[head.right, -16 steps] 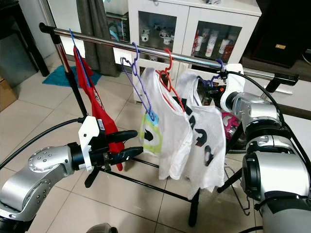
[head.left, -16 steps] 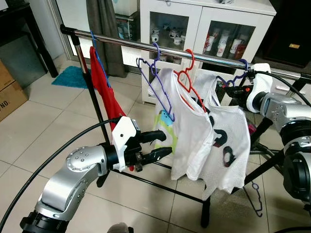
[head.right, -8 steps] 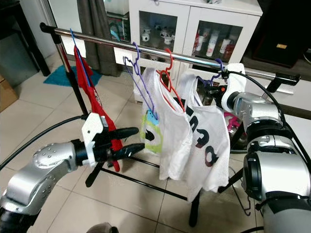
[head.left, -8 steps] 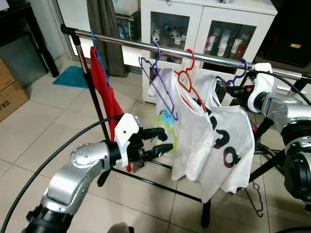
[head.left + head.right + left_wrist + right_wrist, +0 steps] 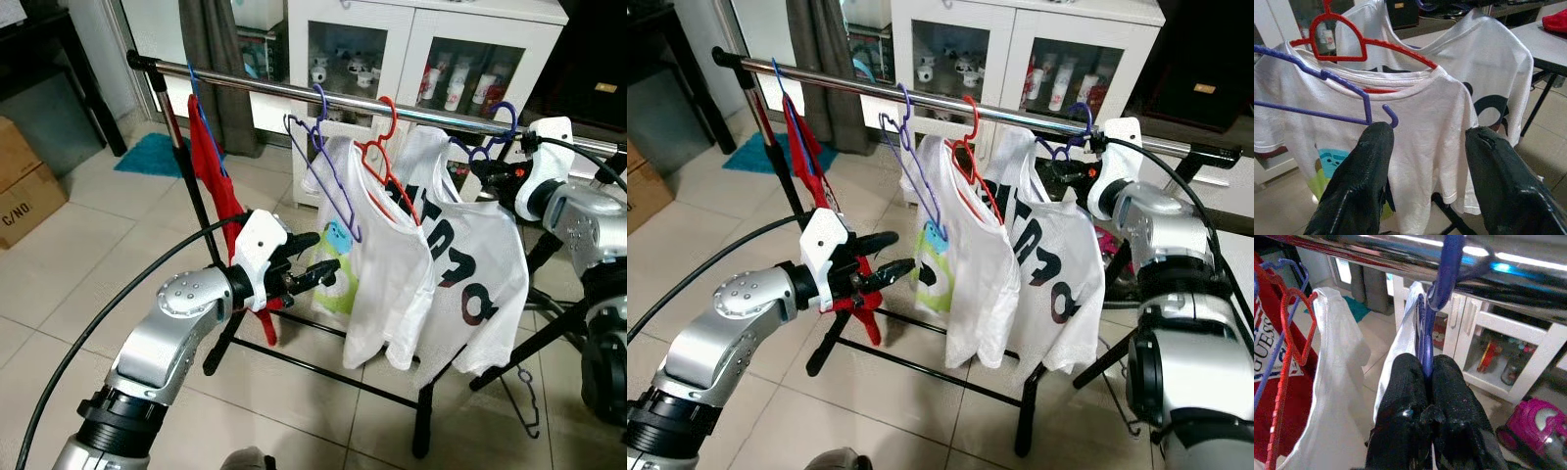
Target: Hang hanger
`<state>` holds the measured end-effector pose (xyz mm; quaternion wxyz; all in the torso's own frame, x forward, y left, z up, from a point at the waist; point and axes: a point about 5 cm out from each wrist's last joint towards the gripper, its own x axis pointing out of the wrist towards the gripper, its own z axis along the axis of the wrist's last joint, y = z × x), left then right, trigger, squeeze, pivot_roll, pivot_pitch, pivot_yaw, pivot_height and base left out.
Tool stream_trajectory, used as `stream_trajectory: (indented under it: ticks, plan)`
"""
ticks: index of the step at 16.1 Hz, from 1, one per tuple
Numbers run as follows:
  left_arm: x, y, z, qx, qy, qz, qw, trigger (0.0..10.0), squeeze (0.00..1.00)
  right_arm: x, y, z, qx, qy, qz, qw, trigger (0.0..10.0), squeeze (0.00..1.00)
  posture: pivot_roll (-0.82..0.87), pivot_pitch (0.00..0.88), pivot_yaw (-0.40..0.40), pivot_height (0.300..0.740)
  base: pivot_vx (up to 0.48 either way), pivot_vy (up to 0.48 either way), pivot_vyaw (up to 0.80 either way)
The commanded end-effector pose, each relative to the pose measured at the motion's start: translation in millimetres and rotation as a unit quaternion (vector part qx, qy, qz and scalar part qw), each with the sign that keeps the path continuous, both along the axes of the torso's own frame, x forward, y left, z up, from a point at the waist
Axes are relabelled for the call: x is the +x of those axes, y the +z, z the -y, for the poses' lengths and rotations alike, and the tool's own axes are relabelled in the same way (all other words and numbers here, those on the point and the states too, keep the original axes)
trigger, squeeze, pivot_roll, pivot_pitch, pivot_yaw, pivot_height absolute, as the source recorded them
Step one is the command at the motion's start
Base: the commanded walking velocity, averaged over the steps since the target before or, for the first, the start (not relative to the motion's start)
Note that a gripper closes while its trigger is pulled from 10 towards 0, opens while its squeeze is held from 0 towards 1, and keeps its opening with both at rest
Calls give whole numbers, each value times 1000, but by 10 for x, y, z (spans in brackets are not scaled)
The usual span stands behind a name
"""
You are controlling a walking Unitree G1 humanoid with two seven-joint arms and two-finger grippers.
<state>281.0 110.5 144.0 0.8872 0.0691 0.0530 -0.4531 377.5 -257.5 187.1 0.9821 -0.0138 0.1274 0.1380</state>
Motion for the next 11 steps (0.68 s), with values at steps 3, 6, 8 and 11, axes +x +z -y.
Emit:
stream_trajectory:
  ticks: [3,6,8,11]
  plan:
    - [7,40,6,-7,4,17,1000,10000,0,-37,131,-36,4,-3,34,999,0,0,-12,0,8,740,0,0,0]
    - [59,-24,-21,-5,42,22,999,10000,0,-245,2,-68,2,9,39,999,0,0,-13,0,27,740,0,0,0]
    - [50,-38,-29,-5,48,20,999,10000,0,-395,-64,-86,1,4,41,999,0,0,-17,0,37,740,0,0,0]
    - [26,-98,-62,-3,58,13,998,10000,0,-702,-168,-150,17,-33,54,998,0,0,-18,0,42,740,-90,0,0]
